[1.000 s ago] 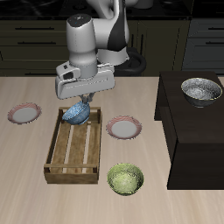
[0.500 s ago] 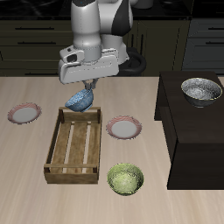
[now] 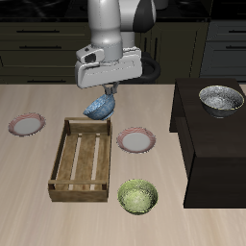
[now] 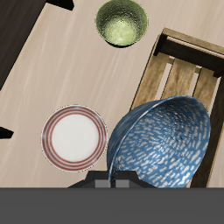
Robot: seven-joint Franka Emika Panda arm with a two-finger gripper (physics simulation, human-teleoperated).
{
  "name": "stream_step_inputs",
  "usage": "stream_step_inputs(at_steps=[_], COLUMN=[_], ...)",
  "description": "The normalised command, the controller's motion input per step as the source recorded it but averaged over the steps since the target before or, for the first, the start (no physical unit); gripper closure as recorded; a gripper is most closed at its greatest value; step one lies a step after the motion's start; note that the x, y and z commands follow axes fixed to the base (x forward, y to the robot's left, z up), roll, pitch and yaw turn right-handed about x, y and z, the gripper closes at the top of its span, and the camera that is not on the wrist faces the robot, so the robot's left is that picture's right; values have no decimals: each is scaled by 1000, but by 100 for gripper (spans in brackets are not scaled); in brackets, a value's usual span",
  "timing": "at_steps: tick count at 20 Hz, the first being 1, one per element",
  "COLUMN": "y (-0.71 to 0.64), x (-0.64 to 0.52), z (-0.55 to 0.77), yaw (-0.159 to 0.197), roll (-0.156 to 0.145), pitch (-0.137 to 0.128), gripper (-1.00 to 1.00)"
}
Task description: Place the blue bowl onto the plate that is in the center of the table
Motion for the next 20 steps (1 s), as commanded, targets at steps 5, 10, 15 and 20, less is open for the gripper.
stream_step_inputs(at_steps=[5,10,15,20], y=[393,295,170,132], x=[74,-25,-82,-16], z=[-88,-153,-227,-328], yaw=[-8,-7,-11,11], roll=[36,24,26,21], pitch=[24,31,39,46], gripper=[100,100,100,100])
